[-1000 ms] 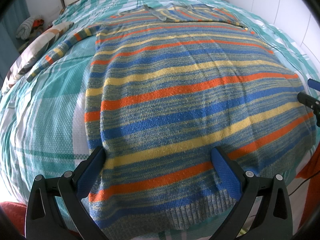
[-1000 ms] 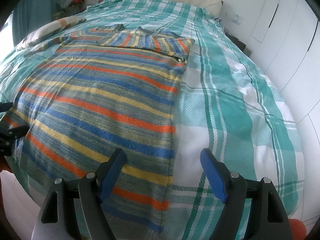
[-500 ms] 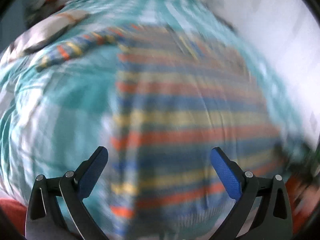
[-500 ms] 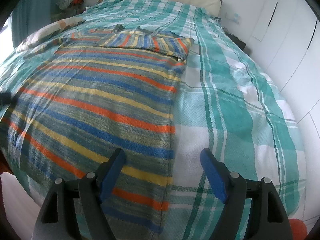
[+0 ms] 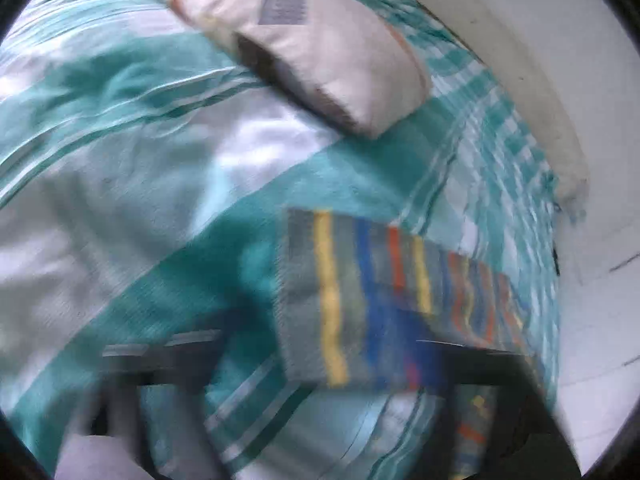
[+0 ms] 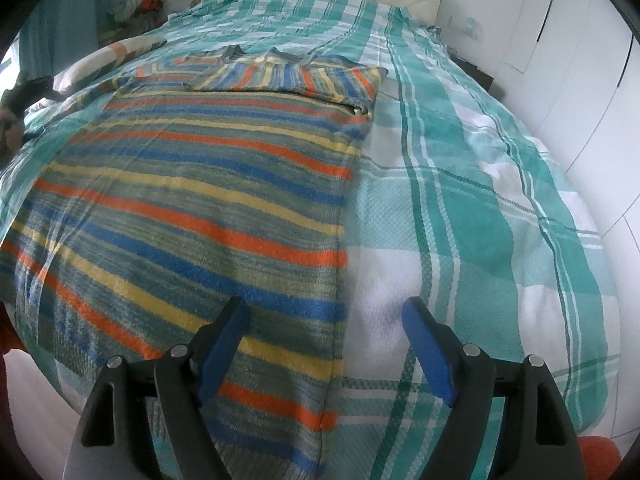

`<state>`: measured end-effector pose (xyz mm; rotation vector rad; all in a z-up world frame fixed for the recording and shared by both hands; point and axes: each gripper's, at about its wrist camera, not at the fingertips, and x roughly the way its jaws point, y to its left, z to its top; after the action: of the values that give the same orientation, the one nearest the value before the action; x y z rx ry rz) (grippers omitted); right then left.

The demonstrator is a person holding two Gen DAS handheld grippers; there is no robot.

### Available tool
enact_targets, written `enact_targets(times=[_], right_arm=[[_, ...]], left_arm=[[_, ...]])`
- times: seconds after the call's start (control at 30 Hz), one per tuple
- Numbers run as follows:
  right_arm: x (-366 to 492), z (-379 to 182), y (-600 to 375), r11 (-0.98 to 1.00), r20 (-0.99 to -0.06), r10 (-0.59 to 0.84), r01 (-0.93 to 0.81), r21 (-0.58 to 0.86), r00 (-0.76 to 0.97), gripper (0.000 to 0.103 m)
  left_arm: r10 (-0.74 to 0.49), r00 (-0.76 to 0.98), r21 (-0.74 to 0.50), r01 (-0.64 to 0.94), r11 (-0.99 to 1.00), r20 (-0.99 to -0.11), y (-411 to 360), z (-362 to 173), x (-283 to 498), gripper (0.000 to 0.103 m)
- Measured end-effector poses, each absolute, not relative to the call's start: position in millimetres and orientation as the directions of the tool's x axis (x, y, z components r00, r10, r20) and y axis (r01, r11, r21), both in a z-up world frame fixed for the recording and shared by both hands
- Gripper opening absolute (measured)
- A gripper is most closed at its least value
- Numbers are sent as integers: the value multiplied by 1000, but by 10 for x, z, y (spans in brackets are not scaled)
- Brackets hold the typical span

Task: Fold small clothes
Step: 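Move the left tool over the sweater toward the folded sleeve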

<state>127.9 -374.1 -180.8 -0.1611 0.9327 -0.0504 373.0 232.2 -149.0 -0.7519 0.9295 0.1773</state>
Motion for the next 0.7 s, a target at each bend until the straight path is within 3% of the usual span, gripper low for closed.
enact_targets(times=[0.03, 0.13, 0.23, 0.37, 0.5, 0.57, 0.6, 0.63, 0.7], right_arm=[[1279, -1806, -3742, 987, -795, -110, -27, -157, 596, 79], [1287, -1794, -3767, 989, -795, -99, -27, -143, 599, 79], [1296, -1788, -3798, 992, -799, -80, -27, -119, 596, 79], [1316, -1783, -3822, 995, -801, -63, -28, -100, 595, 79], [1299, -1746, -3848, 995, -793, -63, -18, -93, 606, 79], [1285, -1732, -3870, 996, -790, -68, -10, -93, 610, 79], [1280, -1723, -3888, 996, -788, -70, -5, -92, 611, 79], [1275, -1712, -3916, 996, -787, -71, 2, -88, 613, 79], [1265, -1691, -3969, 997, -784, -70, 15, -78, 617, 79]], left_arm=[[-195, 580, -510, -448, 735, -791, 2293, -1475, 3828, 2], [-102, 612, -411, -389, 825, -784, 1977, -1022, 3970, 2], [-72, 675, -283, -208, 936, -734, 1304, -377, 4116, 2], [-171, 725, -131, 111, 985, -667, -77, 265, 4117, 2], [-300, 678, -109, 310, 945, -671, -1219, 197, 3986, 7], [-317, 641, -94, 356, 930, -700, -1608, -64, 3889, 26], [-320, 603, -86, 384, 919, -731, -1805, -272, 3844, 66], [-295, 561, -61, 397, 916, -773, -2003, -573, 3747, 89], [-283, 507, -38, 440, 897, -814, -2142, -939, 3497, 87]])
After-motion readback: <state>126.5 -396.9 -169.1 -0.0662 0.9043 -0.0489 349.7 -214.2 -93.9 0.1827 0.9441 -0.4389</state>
